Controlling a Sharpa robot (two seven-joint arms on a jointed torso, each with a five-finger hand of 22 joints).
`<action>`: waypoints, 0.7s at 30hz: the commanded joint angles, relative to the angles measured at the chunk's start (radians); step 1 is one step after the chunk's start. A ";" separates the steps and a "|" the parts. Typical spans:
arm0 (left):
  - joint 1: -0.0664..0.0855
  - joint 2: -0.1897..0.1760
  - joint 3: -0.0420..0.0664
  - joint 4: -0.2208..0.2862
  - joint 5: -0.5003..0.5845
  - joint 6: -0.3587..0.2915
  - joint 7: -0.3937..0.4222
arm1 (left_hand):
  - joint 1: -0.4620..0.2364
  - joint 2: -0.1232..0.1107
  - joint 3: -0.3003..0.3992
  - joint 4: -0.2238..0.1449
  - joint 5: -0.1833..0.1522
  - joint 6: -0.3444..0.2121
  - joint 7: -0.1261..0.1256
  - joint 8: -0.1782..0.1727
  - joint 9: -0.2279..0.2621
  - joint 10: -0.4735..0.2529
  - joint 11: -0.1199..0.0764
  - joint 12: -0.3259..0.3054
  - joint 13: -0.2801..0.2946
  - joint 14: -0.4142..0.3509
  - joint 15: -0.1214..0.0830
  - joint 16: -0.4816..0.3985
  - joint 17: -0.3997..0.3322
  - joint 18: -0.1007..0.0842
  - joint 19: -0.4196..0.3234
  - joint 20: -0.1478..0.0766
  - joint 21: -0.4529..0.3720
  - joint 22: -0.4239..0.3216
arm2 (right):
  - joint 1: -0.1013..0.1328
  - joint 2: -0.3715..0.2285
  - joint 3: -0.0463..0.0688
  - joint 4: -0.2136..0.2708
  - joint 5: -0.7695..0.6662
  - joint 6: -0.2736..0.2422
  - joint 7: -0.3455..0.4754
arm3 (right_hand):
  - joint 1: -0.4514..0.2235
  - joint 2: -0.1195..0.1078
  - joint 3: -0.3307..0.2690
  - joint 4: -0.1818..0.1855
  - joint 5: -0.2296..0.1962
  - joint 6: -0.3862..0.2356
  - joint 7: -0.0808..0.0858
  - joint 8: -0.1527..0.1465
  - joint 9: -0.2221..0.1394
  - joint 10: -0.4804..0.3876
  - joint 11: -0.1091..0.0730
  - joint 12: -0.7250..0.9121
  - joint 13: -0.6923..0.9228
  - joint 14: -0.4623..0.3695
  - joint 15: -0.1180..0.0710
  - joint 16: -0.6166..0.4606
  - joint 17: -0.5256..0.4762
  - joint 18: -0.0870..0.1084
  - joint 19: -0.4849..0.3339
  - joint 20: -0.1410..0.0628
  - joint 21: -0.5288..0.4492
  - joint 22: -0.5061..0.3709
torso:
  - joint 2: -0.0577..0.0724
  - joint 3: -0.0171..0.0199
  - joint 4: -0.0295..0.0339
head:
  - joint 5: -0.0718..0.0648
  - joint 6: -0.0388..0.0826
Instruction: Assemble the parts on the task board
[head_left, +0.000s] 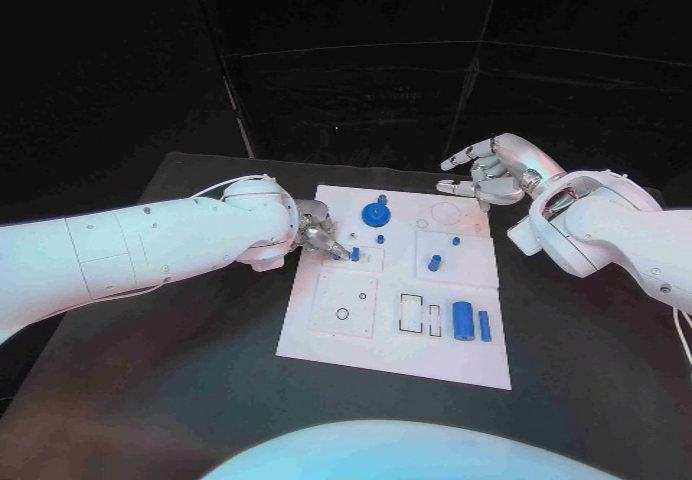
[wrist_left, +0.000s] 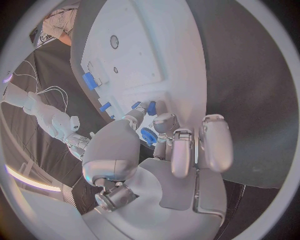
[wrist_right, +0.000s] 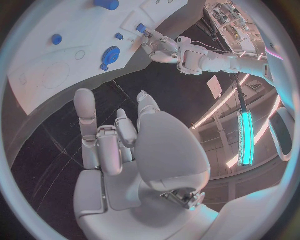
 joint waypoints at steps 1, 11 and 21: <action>-0.001 -0.004 -0.001 0.007 0.002 0.001 -0.007 | -0.006 -0.007 -0.014 0.004 -0.004 0.001 0.004 -0.002 -0.001 -0.004 0.001 0.003 -0.001 0.104 -0.009 0.003 0.263 -0.006 0.002 -0.006 0.000 -0.001 | 0.002 0.001 0.001 0.002 0.002 -0.003 0.011 | 0.002 0.010 -0.006 0.000 0.006 -0.004 -0.002 0.006 0.001 0.005 -0.002 0.003 -0.002 0.060 -0.006 -0.004 0.062 0.013 -0.004 -0.002 -0.003 -0.001 | -0.001 0.0005 0.0009 | 0.002 0.000; 0.011 -0.026 0.004 0.035 0.060 -0.050 -0.001 | -0.003 -0.012 -0.085 0.028 -0.004 -0.022 0.010 -0.013 -0.006 -0.026 0.005 -0.020 -0.036 0.104 -0.007 0.003 0.263 -0.001 -0.006 -0.006 -0.020 -0.024 | 0.001 0.001 0.001 0.003 0.002 -0.006 0.016 | 0.001 0.009 -0.007 0.000 0.006 -0.004 -0.001 0.006 0.001 0.003 -0.002 0.001 -0.004 0.060 -0.006 -0.006 0.059 0.013 -0.006 -0.002 -0.006 -0.006 | -0.001 0.0004 0.0007 | 0.001 0.003; 0.025 -0.050 0.020 0.050 0.200 -0.161 0.049 | 0.054 -0.010 -0.199 0.059 -0.004 -0.162 0.079 -0.126 -0.075 -0.238 0.066 -0.254 -0.297 0.082 0.041 -0.046 0.187 0.023 -0.063 0.030 -0.146 -0.167 | 0.001 0.001 0.001 -0.001 0.004 -0.006 0.019 | 0.001 0.010 -0.008 0.001 0.006 -0.004 -0.001 0.006 0.001 0.005 -0.002 0.003 -0.002 0.060 -0.006 -0.006 0.060 0.013 -0.006 -0.002 -0.006 -0.006 | -0.001 -0.0002 0.0001 | -0.001 0.006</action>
